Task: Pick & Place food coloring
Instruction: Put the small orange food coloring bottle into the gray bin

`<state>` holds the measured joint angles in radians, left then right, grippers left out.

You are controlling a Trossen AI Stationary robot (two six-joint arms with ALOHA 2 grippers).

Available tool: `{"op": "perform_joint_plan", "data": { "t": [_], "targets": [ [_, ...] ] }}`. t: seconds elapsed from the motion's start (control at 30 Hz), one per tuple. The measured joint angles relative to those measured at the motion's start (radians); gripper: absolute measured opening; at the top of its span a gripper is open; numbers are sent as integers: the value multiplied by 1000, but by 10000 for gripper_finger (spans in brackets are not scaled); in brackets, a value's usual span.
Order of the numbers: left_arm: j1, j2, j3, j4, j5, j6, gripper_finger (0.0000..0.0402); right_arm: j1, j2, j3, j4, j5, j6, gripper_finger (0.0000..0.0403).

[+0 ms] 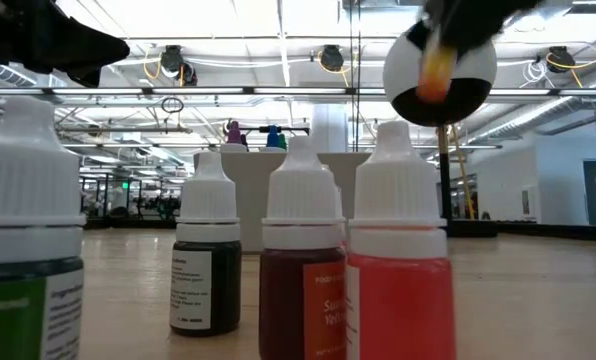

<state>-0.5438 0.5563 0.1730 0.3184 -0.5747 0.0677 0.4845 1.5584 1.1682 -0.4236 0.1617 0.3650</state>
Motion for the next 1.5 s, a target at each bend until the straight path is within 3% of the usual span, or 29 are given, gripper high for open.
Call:
{"op": "perform_joint_plan", "data": {
  "t": [0.1,0.23,0.43,0.6,1.03,1.27,1.5],
  "targets": [
    [0,0,0,-2,0,1,42,-34,-53,-110,0,73,29,57],
    [0,0,0,-2,-2,1,42,-55,-101,-214,91,71,17,56],
    [0,0,0,-1,-2,-2,42,-51,-110,-297,131,103,-15,56],
    [0,0,0,-1,-3,-21,42,-45,-109,-356,294,149,-114,56],
    [1,0,0,4,-73,61,42,2,-112,-376,352,119,-309,62],
    [1,0,0,99,-82,192,42,-13,-160,-376,427,120,-416,58],
    [1,0,0,53,-82,95,42,16,-158,-389,426,120,-451,59]
  ]
}}
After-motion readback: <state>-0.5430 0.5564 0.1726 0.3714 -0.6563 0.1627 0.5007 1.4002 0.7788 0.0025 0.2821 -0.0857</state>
